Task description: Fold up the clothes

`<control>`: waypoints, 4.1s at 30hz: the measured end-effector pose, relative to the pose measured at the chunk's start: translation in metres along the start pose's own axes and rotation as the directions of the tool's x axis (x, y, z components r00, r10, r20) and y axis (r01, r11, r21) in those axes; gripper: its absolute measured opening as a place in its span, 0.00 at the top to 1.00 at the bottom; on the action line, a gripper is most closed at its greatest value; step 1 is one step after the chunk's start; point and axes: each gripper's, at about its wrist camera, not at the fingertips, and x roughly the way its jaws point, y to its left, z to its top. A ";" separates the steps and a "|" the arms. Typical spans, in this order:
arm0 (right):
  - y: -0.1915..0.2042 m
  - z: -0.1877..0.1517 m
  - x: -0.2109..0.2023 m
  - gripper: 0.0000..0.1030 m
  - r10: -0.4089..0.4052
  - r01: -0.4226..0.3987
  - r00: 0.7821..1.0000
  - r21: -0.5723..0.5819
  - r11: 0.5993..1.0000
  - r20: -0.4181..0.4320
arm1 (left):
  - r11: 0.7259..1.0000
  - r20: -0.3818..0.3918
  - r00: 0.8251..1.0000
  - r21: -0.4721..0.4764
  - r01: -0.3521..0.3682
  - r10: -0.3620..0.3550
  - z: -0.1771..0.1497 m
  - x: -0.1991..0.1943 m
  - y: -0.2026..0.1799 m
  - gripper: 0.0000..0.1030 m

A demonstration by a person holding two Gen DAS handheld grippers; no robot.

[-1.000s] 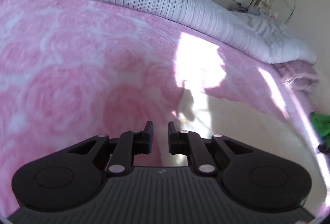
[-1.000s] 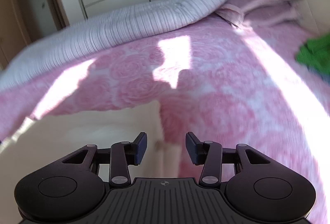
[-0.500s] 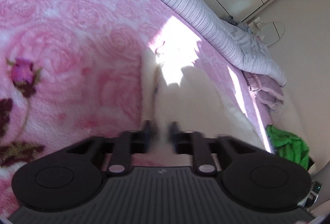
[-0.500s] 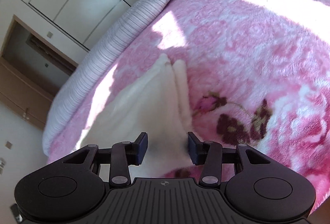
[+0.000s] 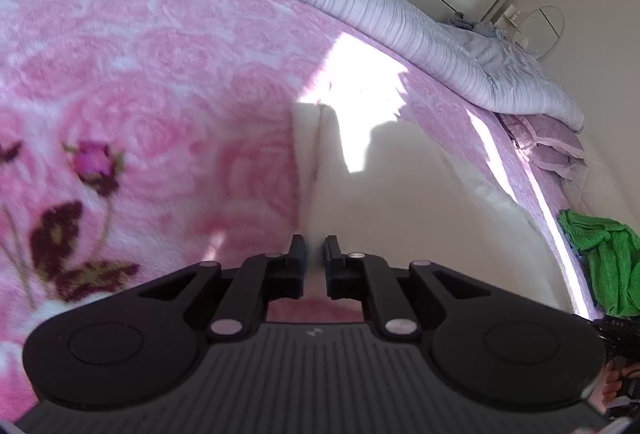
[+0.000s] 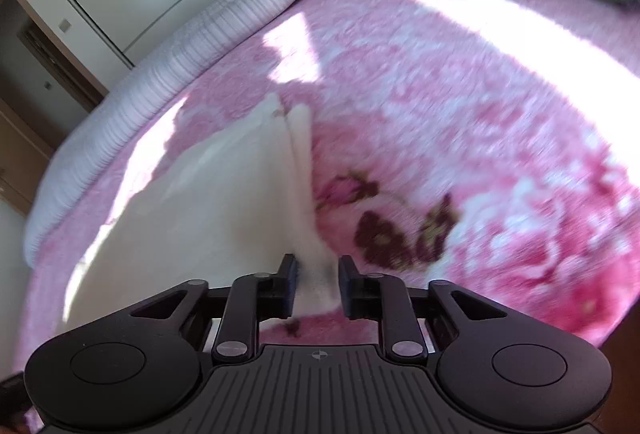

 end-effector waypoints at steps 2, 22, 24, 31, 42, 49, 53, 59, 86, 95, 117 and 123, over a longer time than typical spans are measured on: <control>0.018 0.003 -0.011 0.78 -0.053 0.059 0.996 -0.083 0.995 0.076 | 0.997 0.049 0.998 0.064 -0.049 0.046 0.009 -0.007 -0.017 0.94; 0.053 -0.020 0.024 0.74 -0.209 0.240 0.967 -0.251 0.938 0.145 | 0.915 0.032 0.986 0.367 -0.166 0.166 -0.007 0.039 -0.074 0.94; 0.069 -0.019 0.011 0.74 -0.231 0.290 0.948 -0.291 0.912 0.220 | 0.917 0.033 0.988 0.368 -0.154 0.153 -0.008 0.038 -0.081 0.93; 0.082 -0.037 0.025 0.74 -0.160 0.207 0.975 -0.358 0.910 0.156 | 0.914 0.018 0.980 0.357 -0.193 0.200 -0.027 0.050 -0.086 0.90; 0.089 -0.063 -0.010 0.72 -0.243 0.245 0.969 -0.299 0.922 0.046 | 0.885 -0.016 0.953 0.376 -0.274 0.302 -0.047 0.000 -0.113 0.90; 0.110 -0.090 -0.051 0.58 -0.222 0.218 0.975 -0.300 0.929 0.022 | 0.876 0.017 0.957 0.398 -0.271 0.289 -0.068 -0.047 -0.133 0.84; 0.124 -0.102 -0.074 0.52 -0.205 0.202 0.978 -0.330 0.922 0.028 | 0.868 0.037 0.961 0.419 -0.264 0.275 -0.080 -0.072 -0.146 0.84; 0.138 -0.119 -0.102 0.51 -0.157 0.164 0.986 -0.351 0.922 0.050 | 0.848 0.083 0.960 0.454 -0.274 0.267 -0.101 -0.111 -0.164 0.79; 0.167 -0.152 -0.174 0.50 -0.124 0.191 0.978 -0.469 0.862 0.169 | 0.857 0.123 0.986 0.490 -0.162 0.116 -0.126 -0.158 -0.176 0.73; 0.200 -0.148 -0.133 0.50 -0.245 0.299 0.954 -0.545 0.783 0.172 | 0.904 0.047 0.990 0.404 -0.141 0.133 -0.108 -0.123 -0.113 0.71; 0.069 -0.089 -0.025 0.50 0.092 -0.088 0.996 0.250 0.964 -0.002 | 0.966 -0.064 0.997 -0.258 0.034 -0.052 -0.054 -0.037 -0.009 0.53; 0.018 -0.068 0.013 0.49 0.133 -0.151 0.988 0.448 0.881 0.072 | 0.837 -0.027 0.998 -0.546 0.036 -0.060 -0.053 0.024 0.001 0.52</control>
